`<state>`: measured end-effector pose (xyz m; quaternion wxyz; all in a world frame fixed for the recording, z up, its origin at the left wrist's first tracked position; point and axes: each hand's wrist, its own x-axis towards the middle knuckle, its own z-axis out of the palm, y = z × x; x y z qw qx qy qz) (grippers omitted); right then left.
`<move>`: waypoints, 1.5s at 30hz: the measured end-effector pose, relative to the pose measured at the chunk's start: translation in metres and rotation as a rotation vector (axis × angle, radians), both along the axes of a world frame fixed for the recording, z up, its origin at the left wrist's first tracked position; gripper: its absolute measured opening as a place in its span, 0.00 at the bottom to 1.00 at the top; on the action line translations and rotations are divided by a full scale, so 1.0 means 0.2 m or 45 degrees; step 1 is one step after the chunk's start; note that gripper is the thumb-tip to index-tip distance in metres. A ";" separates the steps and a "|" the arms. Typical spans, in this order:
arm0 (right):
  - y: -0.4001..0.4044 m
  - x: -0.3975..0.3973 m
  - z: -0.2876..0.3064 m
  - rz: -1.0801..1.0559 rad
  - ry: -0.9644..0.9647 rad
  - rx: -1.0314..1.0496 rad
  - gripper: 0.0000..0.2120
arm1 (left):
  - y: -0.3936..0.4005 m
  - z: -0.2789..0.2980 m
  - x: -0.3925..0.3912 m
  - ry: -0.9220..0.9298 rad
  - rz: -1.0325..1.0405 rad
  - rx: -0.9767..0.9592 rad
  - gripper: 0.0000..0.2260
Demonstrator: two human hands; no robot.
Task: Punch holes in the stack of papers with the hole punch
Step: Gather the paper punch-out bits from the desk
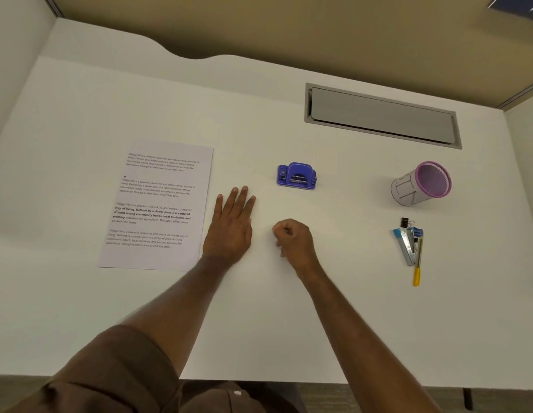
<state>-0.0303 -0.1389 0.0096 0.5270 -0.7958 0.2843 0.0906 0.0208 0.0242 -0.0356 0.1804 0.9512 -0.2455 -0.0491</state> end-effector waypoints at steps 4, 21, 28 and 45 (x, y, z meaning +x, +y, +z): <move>-0.06 -0.01 0.07 -0.379 0.073 0.728 0.07 | 0.00 0.00 0.00 0.012 0.014 0.008 0.24; -1.34 0.17 0.54 -1.008 -0.210 -0.199 0.04 | -0.01 -0.02 0.00 -0.072 0.004 -0.068 0.25; -1.43 0.20 0.49 -0.837 -0.060 -0.521 0.13 | -0.01 -0.05 0.00 -0.105 0.011 -0.066 0.25; -1.01 0.15 0.52 -0.401 -0.321 -0.502 0.05 | 0.01 -0.01 -0.01 -0.055 0.023 0.008 0.25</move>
